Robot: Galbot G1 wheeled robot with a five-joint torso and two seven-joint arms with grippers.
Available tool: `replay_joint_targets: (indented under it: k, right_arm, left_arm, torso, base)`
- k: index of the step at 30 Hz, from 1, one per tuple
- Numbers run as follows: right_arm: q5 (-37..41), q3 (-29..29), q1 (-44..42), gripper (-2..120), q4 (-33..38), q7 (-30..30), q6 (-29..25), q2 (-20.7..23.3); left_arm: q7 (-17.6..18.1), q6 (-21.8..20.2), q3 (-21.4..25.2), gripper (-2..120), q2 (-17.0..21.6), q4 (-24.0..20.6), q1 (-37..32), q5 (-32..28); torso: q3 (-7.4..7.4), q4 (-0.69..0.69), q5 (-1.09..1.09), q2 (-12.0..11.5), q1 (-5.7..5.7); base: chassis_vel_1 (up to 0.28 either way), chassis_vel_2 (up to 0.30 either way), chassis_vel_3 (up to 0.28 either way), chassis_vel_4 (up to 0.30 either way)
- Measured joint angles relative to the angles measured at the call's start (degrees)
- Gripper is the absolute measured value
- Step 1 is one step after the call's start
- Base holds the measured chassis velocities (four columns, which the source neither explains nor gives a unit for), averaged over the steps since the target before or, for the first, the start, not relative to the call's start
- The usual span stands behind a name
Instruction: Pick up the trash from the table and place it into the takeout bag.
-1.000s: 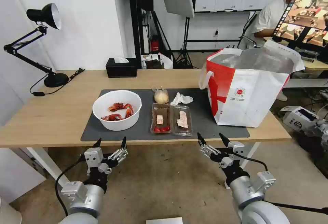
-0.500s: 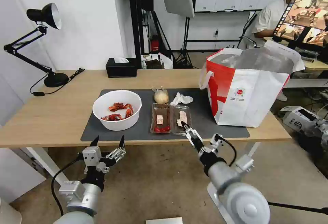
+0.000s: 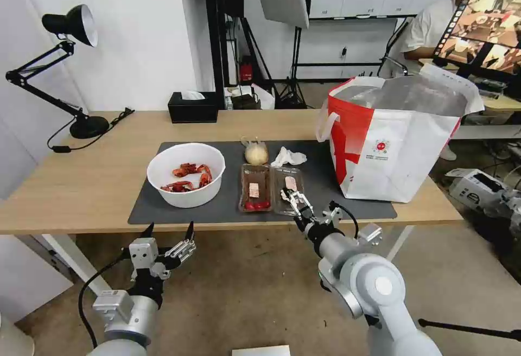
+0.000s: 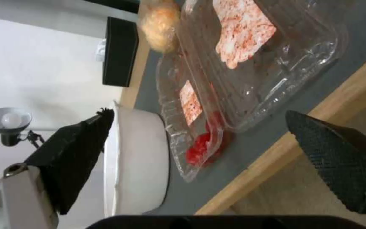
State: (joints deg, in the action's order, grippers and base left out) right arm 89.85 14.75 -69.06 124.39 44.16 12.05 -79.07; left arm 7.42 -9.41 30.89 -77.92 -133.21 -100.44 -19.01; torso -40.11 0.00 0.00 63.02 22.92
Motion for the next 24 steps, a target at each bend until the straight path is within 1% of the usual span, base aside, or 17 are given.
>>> replay_joint_targets:
  k: [9,18,24]
  right_arm:
    - [1.50,-0.03,3.04,100,-3.34,1.65,0.25,-0.81]
    - [1.32,-0.81,3.64,100,-4.38,3.11,0.38,-2.41]
    - [0.96,-0.96,3.43,100,-4.68,3.06,0.43,-2.85]
  left_arm:
    - [0.11,-0.44,0.37,100,-1.07,0.09,-0.57,0.05]
    - [0.12,-0.51,0.41,100,-1.06,0.62,-0.46,0.11]
    - [0.12,-0.51,0.48,100,-0.78,1.06,-0.13,0.11]
  torso:
    - [0.00,0.00,0.00,0.00,0.00]
    - [0.00,0.00,0.00,0.00,0.00]
    - [0.00,0.00,0.00,0.00,0.00]
  base:
    - [0.000,0.000,0.000,0.000]
    - [0.000,0.000,0.000,0.000]
    - [0.000,0.000,0.000,0.000]
